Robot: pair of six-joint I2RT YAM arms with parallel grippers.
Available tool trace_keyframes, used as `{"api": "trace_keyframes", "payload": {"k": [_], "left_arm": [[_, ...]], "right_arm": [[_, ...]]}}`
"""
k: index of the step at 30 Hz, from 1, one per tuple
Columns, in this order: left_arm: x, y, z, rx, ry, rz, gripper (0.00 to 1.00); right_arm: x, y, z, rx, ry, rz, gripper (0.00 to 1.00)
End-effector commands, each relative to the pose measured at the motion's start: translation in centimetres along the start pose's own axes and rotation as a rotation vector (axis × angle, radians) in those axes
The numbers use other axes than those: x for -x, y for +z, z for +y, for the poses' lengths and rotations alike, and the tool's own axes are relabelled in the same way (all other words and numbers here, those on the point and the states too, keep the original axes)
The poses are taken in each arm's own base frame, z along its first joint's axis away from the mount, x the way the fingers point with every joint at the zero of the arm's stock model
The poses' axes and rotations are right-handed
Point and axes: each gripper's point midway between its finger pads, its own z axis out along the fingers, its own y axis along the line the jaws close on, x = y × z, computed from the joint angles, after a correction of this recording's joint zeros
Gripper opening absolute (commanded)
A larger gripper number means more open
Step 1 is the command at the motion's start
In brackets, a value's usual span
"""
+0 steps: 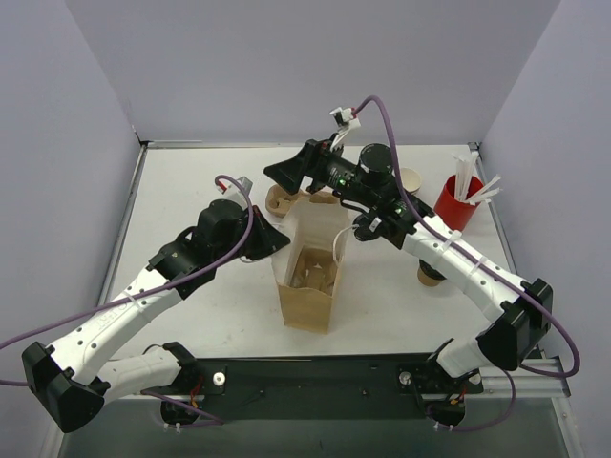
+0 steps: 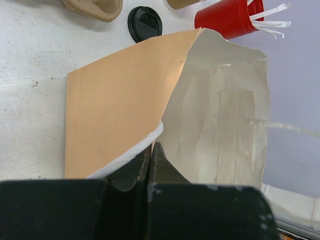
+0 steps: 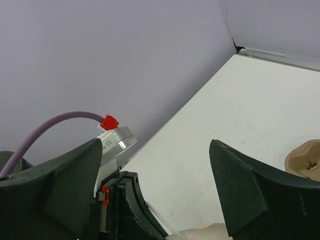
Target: Pack the takeout coffee
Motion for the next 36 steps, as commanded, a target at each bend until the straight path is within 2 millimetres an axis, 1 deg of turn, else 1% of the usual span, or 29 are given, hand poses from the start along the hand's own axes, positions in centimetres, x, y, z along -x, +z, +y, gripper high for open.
{"api": "trace_keyframes", "payload": {"k": [1, 2, 3, 4, 5, 6, 7, 10, 11, 12, 13, 14, 15, 16, 18, 19, 21, 22, 24, 25, 27, 28, 30, 31, 33, 34, 36], "left_arm": [[0.6, -0.4, -1.1, -0.045, 0.001, -0.019, 0.00], [0.6, -0.5, -1.2, -0.048, 0.003, -0.020, 0.00], [0.7, -0.5, -1.3, -0.050, 0.000, -0.022, 0.00], [0.8, -0.6, -1.3, -0.053, -0.002, -0.026, 0.00], [0.8, -0.7, -1.5, -0.059, -0.004, -0.029, 0.00], [0.8, -0.7, -1.6, -0.060, -0.004, -0.030, 0.00], [1.3, -0.6, -1.3, -0.048, -0.006, -0.050, 0.00], [1.3, -0.6, -1.3, -0.041, -0.007, -0.054, 0.00], [1.4, -0.5, -1.2, -0.037, -0.009, -0.056, 0.00], [1.4, -0.5, -1.1, -0.032, -0.009, -0.060, 0.00], [1.4, -0.4, -1.0, -0.029, -0.009, -0.059, 0.00], [1.3, -0.4, -0.9, -0.025, -0.010, -0.057, 0.00], [1.5, -0.4, -1.0, -0.024, -0.012, -0.063, 0.00], [1.4, -0.3, -0.9, -0.021, -0.013, -0.063, 0.00], [1.6, -0.3, -0.9, -0.017, -0.017, -0.068, 0.00], [1.5, -0.3, -0.9, -0.015, -0.018, -0.068, 0.00], [1.7, -0.3, -1.0, -0.015, -0.019, -0.074, 0.00], [1.7, -0.2, -0.9, -0.009, -0.021, -0.073, 0.00], [1.8, -0.2, -0.9, -0.008, -0.023, -0.080, 0.00], [1.8, -0.2, -0.9, -0.005, -0.026, -0.082, 0.00], [1.8, -0.2, -0.7, 0.000, -0.028, -0.086, 0.00], [1.9, -0.2, -0.8, -0.002, -0.031, -0.093, 0.00], [1.9, -0.2, -0.7, 0.001, -0.033, -0.098, 0.00], [2.0, -0.3, -0.8, -0.001, -0.034, -0.102, 0.00], [2.1, -0.3, -0.8, -0.001, -0.036, -0.108, 0.00], [2.2, -0.4, -0.8, -0.002, -0.036, -0.110, 0.00], [2.2, -0.4, -0.9, -0.002, -0.036, -0.112, 0.00]], "right_arm": [[5.3, -1.0, 2.9, 0.076, -0.012, -0.136, 0.83], [4.9, -1.0, 2.4, 0.049, -0.001, -0.118, 0.83], [5.6, -1.1, 2.6, 0.038, -0.004, -0.123, 0.83], [5.8, -1.2, 2.0, -0.004, 0.003, -0.129, 0.82], [5.3, -1.4, 1.2, -0.056, 0.011, -0.099, 0.83], [5.4, -1.6, 0.8, -0.086, 0.013, -0.096, 0.83], [5.7, -2.1, -0.3, -0.160, 0.020, -0.096, 0.82], [6.3, -3.6, -1.5, -0.266, 0.018, -0.084, 0.83], [7.0, -4.4, -2.0, -0.318, 0.014, -0.106, 0.83], [7.6, -4.8, -2.1, -0.340, 0.011, -0.123, 0.83], [7.1, -5.8, -2.7, -0.381, 0.018, -0.099, 0.83], [7.5, -6.4, -3.4, -0.424, 0.022, -0.115, 0.83], [7.5, -6.8, -3.6, -0.439, 0.036, -0.115, 0.83], [7.5, -7.8, -4.2, -0.484, 0.042, -0.113, 0.83], [7.9, -8.8, -4.8, -0.526, 0.052, -0.115, 0.83], [7.2, -9.4, -5.2, -0.556, 0.056, -0.078, 0.82], [7.4, -10.4, -5.3, -0.589, 0.054, -0.065, 0.83], [6.6, -11.1, -5.7, -0.617, 0.058, -0.026, 0.82], [6.1, -12.0, -6.0, -0.647, 0.059, -0.001, 0.82], [5.5, -12.9, -6.0, -0.666, 0.066, 0.024, 0.82], [4.6, -13.9, -6.4, -0.695, 0.063, 0.057, 0.82], [4.2, -15.0, -6.6, -0.725, 0.060, 0.071, 0.82], [3.2, -16.1, -7.1, -0.757, 0.059, 0.100, 0.82], [2.9, -17.0, -7.0, -0.769, 0.061, 0.110, 0.82], [2.2, -17.7, -7.1, -0.783, 0.071, 0.133, 0.82], [1.6, -18.4, -7.0, -0.790, 0.074, 0.160, 0.81], [1.0, -18.9, -7.0, -0.798, 0.080, 0.193, 0.79]]}}
